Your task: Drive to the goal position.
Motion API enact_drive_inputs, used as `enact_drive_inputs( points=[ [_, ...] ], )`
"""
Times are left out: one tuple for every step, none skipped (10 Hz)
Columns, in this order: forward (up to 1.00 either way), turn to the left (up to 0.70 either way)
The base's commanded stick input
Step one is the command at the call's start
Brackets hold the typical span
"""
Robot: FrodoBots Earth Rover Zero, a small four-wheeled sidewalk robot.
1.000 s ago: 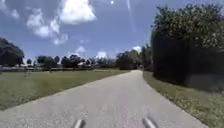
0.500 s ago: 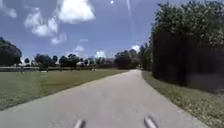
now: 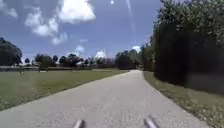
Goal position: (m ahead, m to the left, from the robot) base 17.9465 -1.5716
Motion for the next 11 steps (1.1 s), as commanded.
enact_drive_inputs(
  points=[
    [0.50, 0.00],
    [0.50, 0.00],
    [0.50, 0.00],
    [0.50, 0.00],
    [0.50, 0.00],
    [0.50, 0.00],
    [0.50, 0.00],
    [0.50, 0.00],
    [0.50, 0.00],
    [0.50, 0.00],
    [0.50, 0.00]
  ],
)
